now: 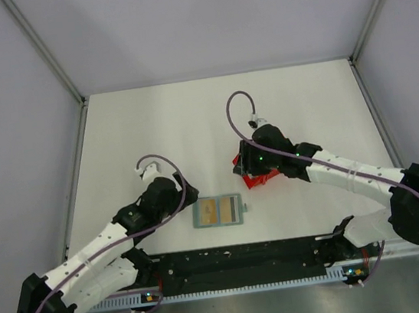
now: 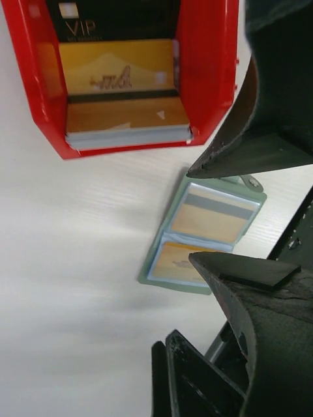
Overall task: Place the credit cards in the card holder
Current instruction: Pick up the credit card from the storage box.
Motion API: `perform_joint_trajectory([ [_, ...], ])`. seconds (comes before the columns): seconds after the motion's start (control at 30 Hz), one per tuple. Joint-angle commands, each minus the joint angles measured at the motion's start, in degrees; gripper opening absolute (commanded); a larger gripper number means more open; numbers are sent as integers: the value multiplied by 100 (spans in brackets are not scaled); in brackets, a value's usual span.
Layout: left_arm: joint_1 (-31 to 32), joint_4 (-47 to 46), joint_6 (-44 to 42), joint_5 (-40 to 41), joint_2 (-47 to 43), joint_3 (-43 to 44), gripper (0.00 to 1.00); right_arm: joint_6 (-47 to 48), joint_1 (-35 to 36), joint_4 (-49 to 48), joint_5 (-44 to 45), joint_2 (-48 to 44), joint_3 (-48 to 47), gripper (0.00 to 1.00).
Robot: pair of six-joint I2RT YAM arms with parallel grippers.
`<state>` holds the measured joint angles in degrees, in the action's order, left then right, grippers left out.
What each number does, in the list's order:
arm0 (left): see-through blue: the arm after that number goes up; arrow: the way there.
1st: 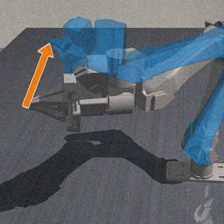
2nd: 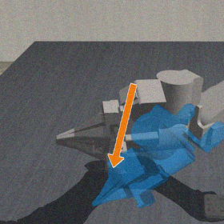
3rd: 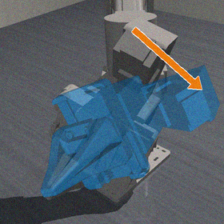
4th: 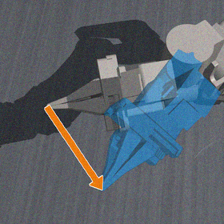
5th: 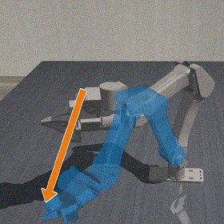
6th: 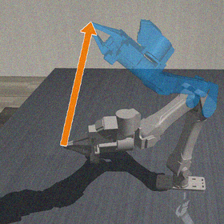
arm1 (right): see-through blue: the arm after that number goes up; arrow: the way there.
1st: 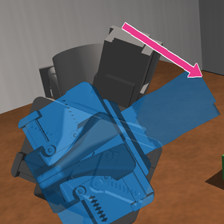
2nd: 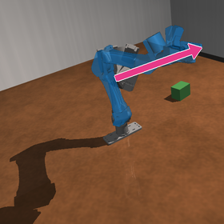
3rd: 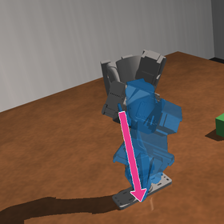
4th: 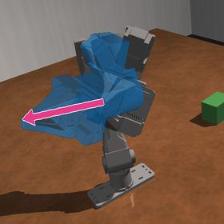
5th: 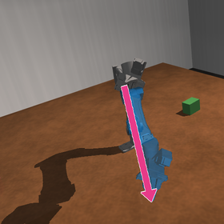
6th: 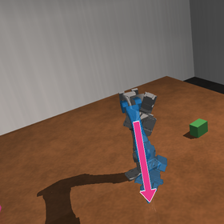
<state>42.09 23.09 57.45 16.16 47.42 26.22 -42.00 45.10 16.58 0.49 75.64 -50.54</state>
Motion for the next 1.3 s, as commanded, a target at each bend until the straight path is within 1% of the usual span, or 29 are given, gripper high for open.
perform_joint_trajectory([
  [0.0, 1, -296, -760, 230, 451, 769, 96, 420, -545, 354, -31, -242, -289, 50],
  [0.03, 1, -340, -883, 186, 626, 919, 97, 473, -668, 372, -32, -234, -281, 51],
  [0.13, -7, -542, -1270, -104, 1145, 1341, 98, 561, -985, 408, -391, -155, -289, 53],
  [0.27, -34, -814, -1491, -578, 1831, 1772, 98, 640, -1293, 425, -664, 38, -377, 53],
  [0.47, -156, -920, -1509, -1386, 2867, 2299, 98, 825, -1548, 425, -1059, 521, -570, 53],
  [0.53, -192, -1008, -1483, -1763, 3141, 2422, 98, 842, -1592, 399, -1244, 741, -649, 53],
  [0.63, -245, -1087, -1474, -2116, 3492, 2563, 97, 930, -1601, 408, -1411, 996, -790, 53],
  [0.83, -289, -1027, -1570, -2635, 4003, 2967, 95, 930, -1610, 241, -1684, 1409, -975, 53],
  [0.9, -289, -921, -1562, -2697, 4143, 3082, 94, 956, -1610, 232, -1736, 1541, -1036, 53],
  [1.07, -306, -964, -1439, -2627, 4188, 2986, 91, 904, -1610, 118, -1956, 1805, -1107, 53],
  [1.23, -341, -947, -1386, -2548, 4162, 2889, 83, 851, -1619, 65, -2062, 1972, -1098, 53],
  [1.27, -341, -947, -1394, -2539, 4161, 2880, 80, 834, -1619, 47, -2071, 1964, -1098, 52],
])
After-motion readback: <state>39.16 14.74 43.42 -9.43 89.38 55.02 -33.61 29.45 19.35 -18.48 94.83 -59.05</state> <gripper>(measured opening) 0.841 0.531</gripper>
